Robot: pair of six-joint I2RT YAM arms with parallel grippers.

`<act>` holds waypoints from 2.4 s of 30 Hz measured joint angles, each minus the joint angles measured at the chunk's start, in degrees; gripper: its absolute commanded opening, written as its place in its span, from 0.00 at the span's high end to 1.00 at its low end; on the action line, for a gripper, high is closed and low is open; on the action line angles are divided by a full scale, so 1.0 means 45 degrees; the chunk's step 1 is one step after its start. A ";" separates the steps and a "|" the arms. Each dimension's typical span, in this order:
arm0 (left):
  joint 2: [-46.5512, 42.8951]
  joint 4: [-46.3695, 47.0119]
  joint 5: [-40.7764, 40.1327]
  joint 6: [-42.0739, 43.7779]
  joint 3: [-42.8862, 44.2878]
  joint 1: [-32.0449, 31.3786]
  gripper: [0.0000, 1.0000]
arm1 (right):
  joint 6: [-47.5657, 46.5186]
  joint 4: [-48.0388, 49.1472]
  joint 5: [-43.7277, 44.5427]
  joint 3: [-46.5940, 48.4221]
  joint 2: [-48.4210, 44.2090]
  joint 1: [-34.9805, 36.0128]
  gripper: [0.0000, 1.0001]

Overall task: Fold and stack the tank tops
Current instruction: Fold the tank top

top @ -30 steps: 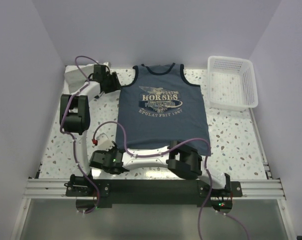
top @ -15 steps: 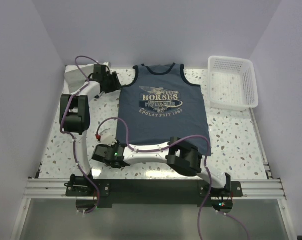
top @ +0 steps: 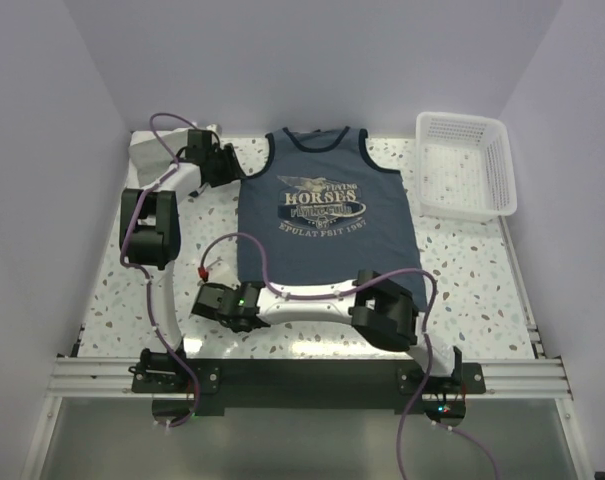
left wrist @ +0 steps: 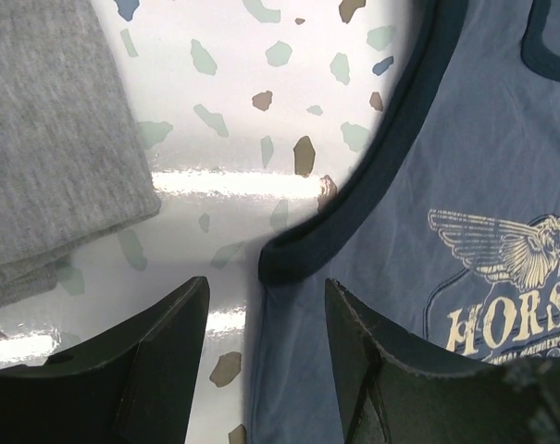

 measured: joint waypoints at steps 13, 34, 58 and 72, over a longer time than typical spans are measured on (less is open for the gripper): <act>-0.0539 0.0481 0.0063 -0.0559 -0.1224 0.0000 0.40 | 0.0374 0.0238 -0.5221 -0.1617 -0.3011 -0.1297 1.00; -0.1030 0.1025 0.0151 -0.0656 -0.2458 -0.0141 0.47 | 0.0986 0.1438 -0.7514 -0.4099 -0.3759 -0.2419 1.00; -0.1195 0.0874 -0.1190 -0.0758 -0.2327 -0.0204 1.00 | 0.1545 0.1613 -0.9010 -0.1360 -0.2395 -0.1802 1.00; -0.1710 0.0680 -0.2526 -0.0748 -0.2025 -0.0398 1.00 | 0.1739 0.2492 -0.9811 -0.2744 -0.2710 -0.2667 1.00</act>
